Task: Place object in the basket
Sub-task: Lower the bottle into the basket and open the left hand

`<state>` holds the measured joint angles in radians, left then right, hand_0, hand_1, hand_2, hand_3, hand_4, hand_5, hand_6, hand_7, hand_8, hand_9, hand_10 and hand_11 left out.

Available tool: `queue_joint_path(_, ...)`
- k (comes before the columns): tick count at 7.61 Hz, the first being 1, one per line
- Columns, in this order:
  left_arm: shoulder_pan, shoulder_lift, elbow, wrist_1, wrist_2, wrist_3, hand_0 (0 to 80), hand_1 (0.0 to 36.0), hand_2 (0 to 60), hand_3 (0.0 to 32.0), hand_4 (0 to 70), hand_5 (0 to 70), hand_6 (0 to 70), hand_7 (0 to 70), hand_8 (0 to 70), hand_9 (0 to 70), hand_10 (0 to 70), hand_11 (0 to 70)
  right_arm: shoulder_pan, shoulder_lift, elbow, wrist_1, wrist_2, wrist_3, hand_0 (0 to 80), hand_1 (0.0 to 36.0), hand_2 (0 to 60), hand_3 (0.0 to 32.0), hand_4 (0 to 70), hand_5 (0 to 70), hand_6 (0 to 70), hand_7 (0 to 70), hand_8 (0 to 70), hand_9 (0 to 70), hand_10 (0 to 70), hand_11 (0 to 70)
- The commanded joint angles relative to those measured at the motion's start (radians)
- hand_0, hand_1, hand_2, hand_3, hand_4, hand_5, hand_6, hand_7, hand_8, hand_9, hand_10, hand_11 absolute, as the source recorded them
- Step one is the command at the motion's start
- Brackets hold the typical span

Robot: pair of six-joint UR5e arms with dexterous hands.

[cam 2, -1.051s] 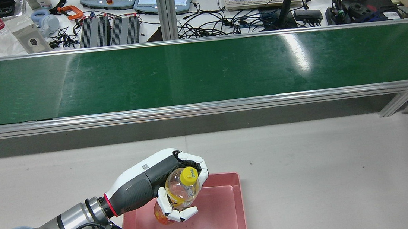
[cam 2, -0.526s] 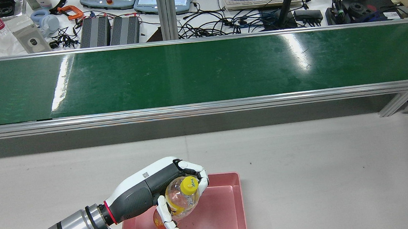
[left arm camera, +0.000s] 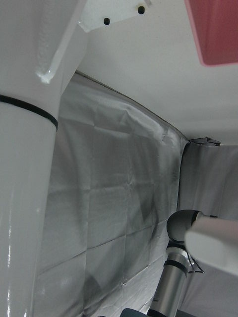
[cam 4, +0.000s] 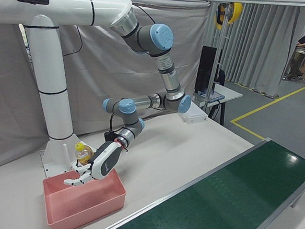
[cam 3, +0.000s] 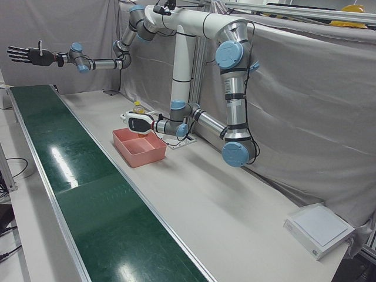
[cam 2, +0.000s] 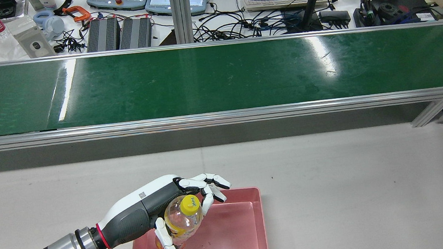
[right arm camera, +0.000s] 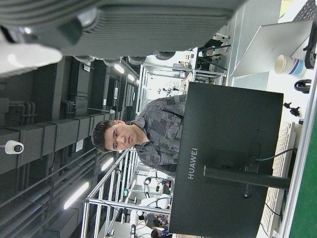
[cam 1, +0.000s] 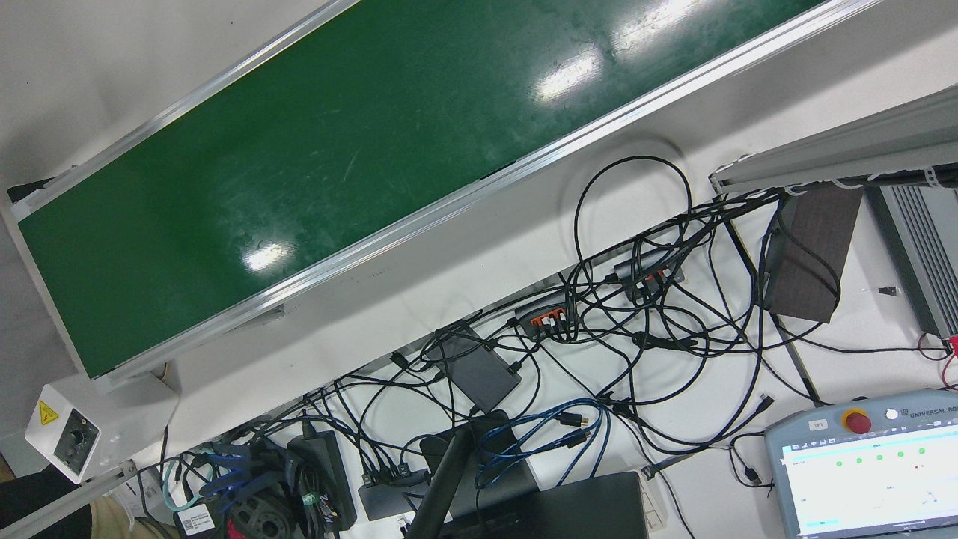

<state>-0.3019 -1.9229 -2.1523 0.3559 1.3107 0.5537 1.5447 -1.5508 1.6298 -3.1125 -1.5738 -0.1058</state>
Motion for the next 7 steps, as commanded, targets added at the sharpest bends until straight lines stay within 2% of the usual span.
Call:
queue_joint_path(1, 0.003, 0.008, -0.006, -0.020, 0.007, -0.001, 77.3, 12.6, 0.0, 0.0, 0.0, 15.8, 0.4, 8.9, 1.2, 2.3, 9.1, 15.8, 0.000, 0.000, -0.001, 0.000, 0.000, 0.001, 0.0, 0.0, 0.0, 0.0, 0.0, 0.0, 0.0, 0.0, 0.0, 0.0, 0.0, 0.0)
queue_joint_path(2, 0.003, 0.008, -0.006, -0.026, 0.007, -0.003, 78.6, 13.6, 0.0, 0.0, 0.0, 6.1, 0.0, 5.7, 0.0, 0.0, 2.5, 6.4, 0.000, 0.000, -0.001, 0.000, 0.000, 0.001, 0.0, 0.0, 0.0, 0.0, 0.0, 0.0, 0.0, 0.0, 0.0, 0.0, 0.0, 0.0)
queue_joint_path(4, 0.001, 0.008, -0.009, -0.026, 0.007, -0.003, 77.5, 13.7, 0.0, 0.0, 0.0, 0.0, 0.0, 4.7, 0.0, 0.0, 1.5, 5.0, 0.000, 0.000, -0.001, 0.000, 0.000, 0.000, 0.0, 0.0, 0.0, 0.0, 0.0, 0.0, 0.0, 0.0, 0.0, 0.0, 0.0, 0.0)
queue_joint_path(7, 0.001, 0.002, -0.009, -0.026, 0.007, -0.008, 79.1, 14.0, 0.0, 0.0, 0.0, 0.0, 0.0, 4.6, 0.0, 0.0, 1.3, 4.8, 0.000, 0.000, 0.001, 0.000, 0.000, 0.000, 0.0, 0.0, 0.0, 0.0, 0.0, 0.0, 0.0, 0.0, 0.0, 0.0, 0.0, 0.0)
